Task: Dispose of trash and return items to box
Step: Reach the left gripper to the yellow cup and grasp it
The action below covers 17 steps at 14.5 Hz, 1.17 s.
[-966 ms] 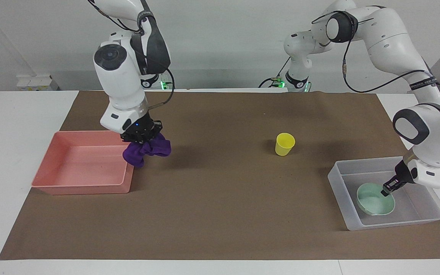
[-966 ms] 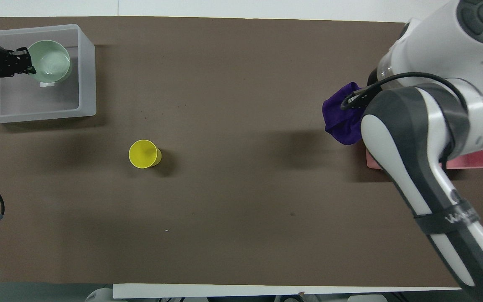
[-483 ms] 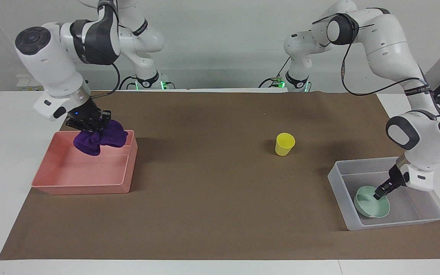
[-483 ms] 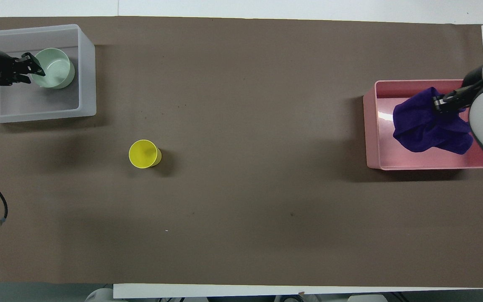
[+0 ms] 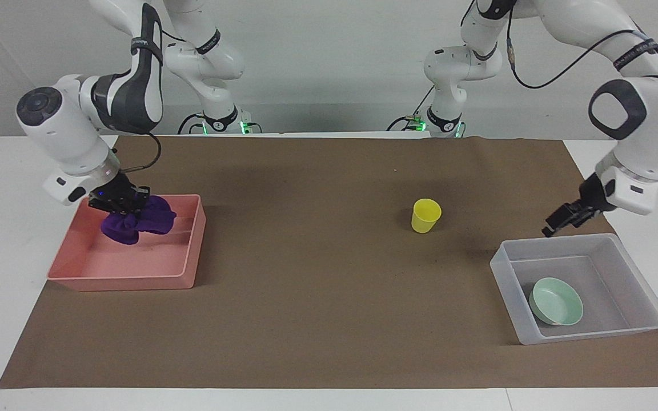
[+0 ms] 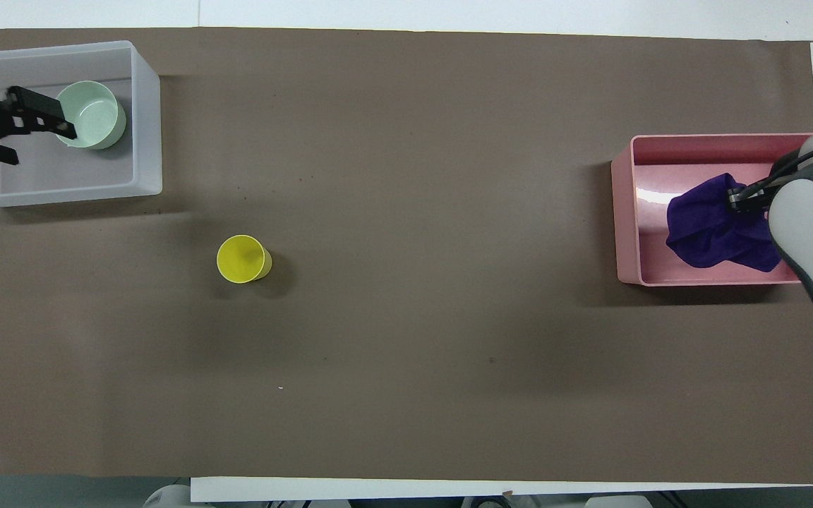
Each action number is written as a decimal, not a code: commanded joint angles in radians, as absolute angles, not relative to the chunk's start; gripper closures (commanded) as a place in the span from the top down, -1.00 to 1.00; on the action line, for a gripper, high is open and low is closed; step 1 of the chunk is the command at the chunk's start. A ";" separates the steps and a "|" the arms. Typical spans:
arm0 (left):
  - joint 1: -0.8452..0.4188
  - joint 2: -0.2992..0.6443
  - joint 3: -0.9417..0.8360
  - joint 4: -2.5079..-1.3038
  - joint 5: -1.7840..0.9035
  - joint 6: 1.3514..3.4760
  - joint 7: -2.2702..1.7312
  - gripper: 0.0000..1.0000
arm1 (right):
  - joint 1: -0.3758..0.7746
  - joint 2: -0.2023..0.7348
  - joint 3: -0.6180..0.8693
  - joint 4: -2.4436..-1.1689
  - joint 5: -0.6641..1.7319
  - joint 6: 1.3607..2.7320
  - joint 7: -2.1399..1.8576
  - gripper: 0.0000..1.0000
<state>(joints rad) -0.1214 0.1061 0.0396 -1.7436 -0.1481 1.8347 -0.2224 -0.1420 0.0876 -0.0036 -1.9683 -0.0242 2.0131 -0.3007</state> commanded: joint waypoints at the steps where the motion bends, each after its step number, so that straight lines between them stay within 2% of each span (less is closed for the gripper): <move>1: -0.251 -0.046 0.052 -2.053 -0.140 1.957 -0.277 0.98 | -0.153 0.089 0.009 -2.032 -0.032 2.103 -0.307 -0.70; 2: -0.290 -0.081 0.049 -2.145 -0.140 2.045 -0.334 0.98 | -0.147 0.089 0.009 -2.037 -0.032 2.109 -0.304 -0.57; 3: -0.332 -0.107 0.048 -2.227 -0.140 2.134 -0.383 0.98 | -0.143 0.089 0.008 -2.034 -0.032 2.100 -0.307 -0.30; 4: -0.360 -0.113 0.049 -2.282 -0.140 2.196 -0.399 0.98 | -0.140 0.090 0.009 -2.028 -0.034 2.092 -0.310 0.21; 5: -0.367 -0.110 0.046 -2.313 -0.140 2.222 -0.402 0.98 | -0.141 0.091 0.009 -2.020 -0.032 2.089 -0.310 0.54; 6: -0.382 -0.104 0.046 -2.335 -0.140 2.232 -0.400 0.96 | -0.138 0.089 0.012 -2.007 -0.031 2.070 -0.307 0.69; 7: -0.388 -0.098 0.046 -2.351 -0.140 2.268 -0.403 0.31 | -0.138 0.084 0.015 -1.993 -0.022 2.042 -0.301 0.93; 8: -0.388 -0.095 0.045 -2.370 -0.140 2.296 -0.394 -0.43 | -0.138 0.078 0.018 -1.977 -0.017 2.013 -0.299 0.98; 9: -0.388 -0.097 0.046 -2.388 -0.140 2.304 -0.385 -0.79 | -0.134 0.071 0.020 -1.965 -0.014 1.984 -0.298 0.99; 10: -0.388 -0.098 0.045 -2.393 -0.140 2.304 -0.385 -0.98 | -0.114 0.060 0.021 -1.944 -0.003 1.952 -0.296 0.99; 14: -0.388 -0.088 0.044 -2.370 -0.140 2.304 -0.394 -1.00 | -0.066 0.051 0.031 -1.820 0.049 1.800 -0.186 0.99; 17: -0.379 -0.045 0.044 -2.229 -0.147 2.245 -0.400 -1.00 | -0.035 0.060 0.032 -1.703 0.046 1.659 -0.141 0.99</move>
